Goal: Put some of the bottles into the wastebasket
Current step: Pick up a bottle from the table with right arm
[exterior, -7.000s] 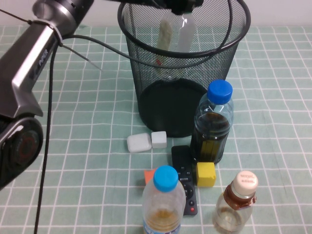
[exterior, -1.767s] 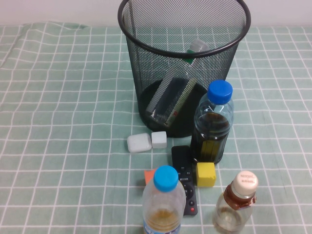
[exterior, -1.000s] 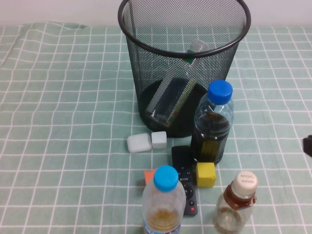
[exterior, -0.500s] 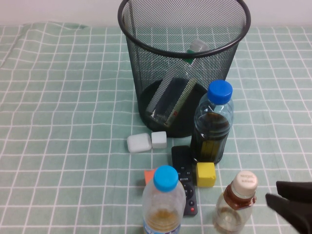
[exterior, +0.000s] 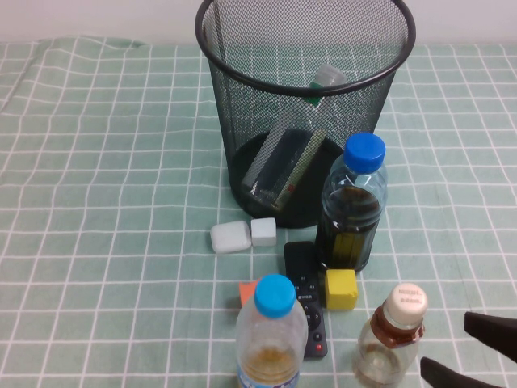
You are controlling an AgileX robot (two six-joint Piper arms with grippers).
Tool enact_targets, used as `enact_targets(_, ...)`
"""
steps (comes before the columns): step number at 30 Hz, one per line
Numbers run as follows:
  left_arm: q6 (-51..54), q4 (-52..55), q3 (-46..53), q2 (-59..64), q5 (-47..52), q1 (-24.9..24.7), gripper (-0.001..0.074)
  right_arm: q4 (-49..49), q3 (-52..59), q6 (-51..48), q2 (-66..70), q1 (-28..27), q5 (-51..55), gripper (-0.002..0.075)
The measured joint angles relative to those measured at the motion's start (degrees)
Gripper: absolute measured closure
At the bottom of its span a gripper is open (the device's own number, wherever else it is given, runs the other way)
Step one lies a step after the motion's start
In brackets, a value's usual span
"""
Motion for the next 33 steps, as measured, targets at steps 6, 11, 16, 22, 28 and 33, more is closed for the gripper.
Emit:
enact_targets(6,0.0,0.0,0.0,0.0,0.0,0.0,0.0739,0.1,0.6,-0.3,0.0,2.5,-7.7,0.0197)
enact_targets(11,0.0,0.0,0.0,0.0,0.0,0.0,0.0739,0.1,0.6,-0.4,1.4,2.7,-9.3,0.0197)
enact_targets(16,0.0,0.0,0.0,0.0,0.0,0.0,0.0739,0.3,-0.6,1.4,7.3,3.6,-9.4,0.0197)
enact_targets(22,0.0,0.0,0.0,0.0,0.0,0.0,0.0739,0.0,-2.5,1.8,11.4,3.7,-10.4,0.0196)
enact_targets(28,0.0,0.0,0.0,0.0,0.0,0.0,0.0739,0.0,-2.5,1.8,11.6,3.7,-11.8,0.0148)
enact_targets(33,0.0,0.0,0.0,0.0,0.0,0.0,0.0739,0.0,-2.5,2.4,14.1,3.7,-12.4,0.0094)
